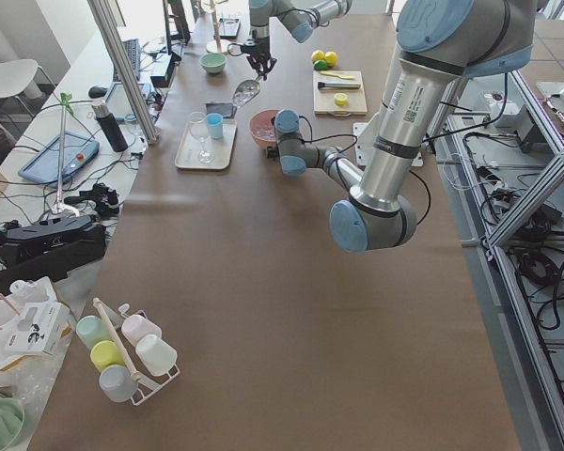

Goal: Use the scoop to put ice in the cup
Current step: 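Move the loaded scoop with the right gripper over the blue cup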

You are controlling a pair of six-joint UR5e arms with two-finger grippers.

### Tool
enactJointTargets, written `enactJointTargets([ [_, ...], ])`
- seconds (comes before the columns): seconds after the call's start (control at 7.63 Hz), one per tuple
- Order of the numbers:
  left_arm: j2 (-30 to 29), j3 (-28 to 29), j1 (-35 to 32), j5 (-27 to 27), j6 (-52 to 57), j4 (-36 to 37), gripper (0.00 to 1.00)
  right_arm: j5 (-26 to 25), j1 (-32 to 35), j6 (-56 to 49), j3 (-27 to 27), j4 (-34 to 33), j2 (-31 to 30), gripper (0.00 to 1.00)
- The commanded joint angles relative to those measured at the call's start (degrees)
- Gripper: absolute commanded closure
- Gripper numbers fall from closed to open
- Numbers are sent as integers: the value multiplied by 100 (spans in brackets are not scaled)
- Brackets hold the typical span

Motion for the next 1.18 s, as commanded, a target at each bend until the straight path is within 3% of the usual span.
enactJointTargets([
  [0.0, -6, 0, 13, 0, 0, 0, 1, -2, 331, 3, -721, -111, 381, 100],
  [0.52, -14, 0, 22, 9, 0, 8, 1, -2, 437, 3, -1532, -235, 988, 100],
  [1.05, -14, 0, 30, 0, 0, 8, 1, -63, 402, -346, -1789, -996, 1482, 100],
])
